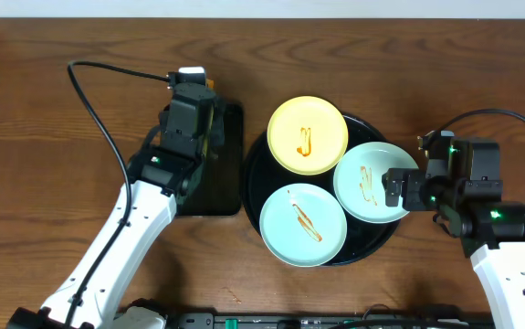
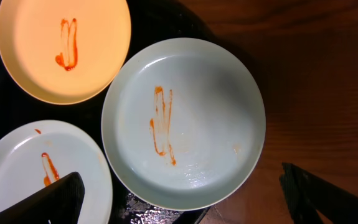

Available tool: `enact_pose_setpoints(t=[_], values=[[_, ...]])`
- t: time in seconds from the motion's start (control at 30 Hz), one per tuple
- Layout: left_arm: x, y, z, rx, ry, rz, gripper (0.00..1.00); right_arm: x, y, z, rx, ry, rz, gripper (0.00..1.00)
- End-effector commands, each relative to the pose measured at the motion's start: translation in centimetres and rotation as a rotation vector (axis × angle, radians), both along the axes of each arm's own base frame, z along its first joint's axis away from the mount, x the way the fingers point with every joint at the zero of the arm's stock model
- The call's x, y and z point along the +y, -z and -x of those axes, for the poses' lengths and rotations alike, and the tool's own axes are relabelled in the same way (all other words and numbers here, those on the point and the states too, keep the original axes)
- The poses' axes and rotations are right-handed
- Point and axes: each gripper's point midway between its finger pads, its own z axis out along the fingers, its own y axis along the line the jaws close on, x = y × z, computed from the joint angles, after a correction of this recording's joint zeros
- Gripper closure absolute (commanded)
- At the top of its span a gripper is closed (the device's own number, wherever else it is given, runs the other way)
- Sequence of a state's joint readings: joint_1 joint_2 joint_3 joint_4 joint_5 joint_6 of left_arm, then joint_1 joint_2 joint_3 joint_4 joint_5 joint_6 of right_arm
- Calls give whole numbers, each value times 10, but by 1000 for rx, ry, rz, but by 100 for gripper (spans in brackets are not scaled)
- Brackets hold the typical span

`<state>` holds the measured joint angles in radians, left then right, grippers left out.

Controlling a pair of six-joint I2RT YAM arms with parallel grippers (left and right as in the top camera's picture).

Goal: Clean dirty plates on tray and stack at the side
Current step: 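Lift the sponge with the left gripper out of the water tray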

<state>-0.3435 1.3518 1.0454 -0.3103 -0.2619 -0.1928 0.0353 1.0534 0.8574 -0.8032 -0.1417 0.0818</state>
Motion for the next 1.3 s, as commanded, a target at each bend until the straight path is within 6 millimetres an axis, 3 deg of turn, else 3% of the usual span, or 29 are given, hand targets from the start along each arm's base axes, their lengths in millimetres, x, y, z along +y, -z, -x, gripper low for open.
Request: enact_pose_setpoints(t=[0.0, 1.07, 1.17, 1.27], values=[[3, -18, -1, -47, -7, -10, 93, 6, -9, -3, -27, -34, 3, 1], [3, -17, -1, -45, -6, -9, 92, 6, -10, -4, -27, -34, 3, 1], [4, -13, 2, -25, -10, -10, 92, 6, -10, -3, -27, -34, 3, 1], [5, 5, 12, 47, -26, 5, 93, 6, -10, -3, -27, -34, 3, 1]])
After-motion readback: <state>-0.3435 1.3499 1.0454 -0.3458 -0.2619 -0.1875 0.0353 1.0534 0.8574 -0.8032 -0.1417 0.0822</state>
